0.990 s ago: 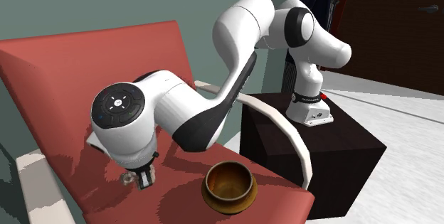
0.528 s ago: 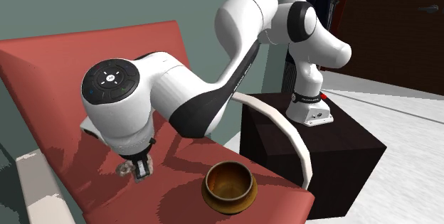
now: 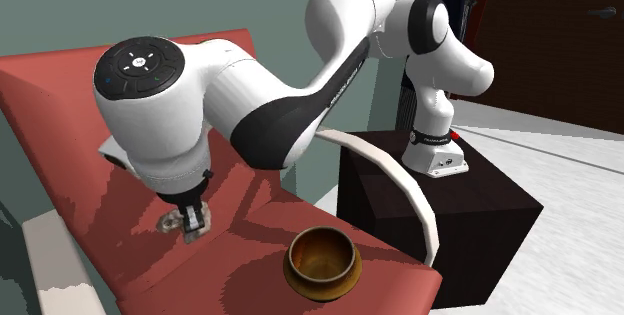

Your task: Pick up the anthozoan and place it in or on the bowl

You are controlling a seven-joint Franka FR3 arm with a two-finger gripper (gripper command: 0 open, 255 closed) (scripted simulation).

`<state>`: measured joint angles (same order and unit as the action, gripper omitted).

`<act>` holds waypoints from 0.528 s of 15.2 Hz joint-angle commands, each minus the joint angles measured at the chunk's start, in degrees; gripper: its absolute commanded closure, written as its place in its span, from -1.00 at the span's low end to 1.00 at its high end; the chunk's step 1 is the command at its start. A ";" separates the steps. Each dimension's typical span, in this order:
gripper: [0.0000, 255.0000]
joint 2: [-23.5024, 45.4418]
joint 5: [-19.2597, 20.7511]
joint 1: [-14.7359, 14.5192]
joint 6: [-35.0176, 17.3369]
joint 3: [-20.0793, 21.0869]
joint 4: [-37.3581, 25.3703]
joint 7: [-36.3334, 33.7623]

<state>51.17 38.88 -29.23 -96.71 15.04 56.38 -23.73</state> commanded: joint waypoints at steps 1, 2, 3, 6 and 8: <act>1.00 -0.55 -0.15 -0.13 1.03 0.08 -0.61 0.48; 1.00 -0.69 -0.22 -0.21 1.58 0.10 -1.11 0.79; 1.00 -0.81 -0.28 -0.29 2.15 0.11 -1.65 1.10; 1.00 -3.53 -0.50 -0.28 1.82 0.61 2.02 -0.19; 1.00 -7.91 -0.88 -0.32 0.50 1.52 9.02 -3.04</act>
<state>44.87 38.11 -29.41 -95.57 16.21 62.56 -25.40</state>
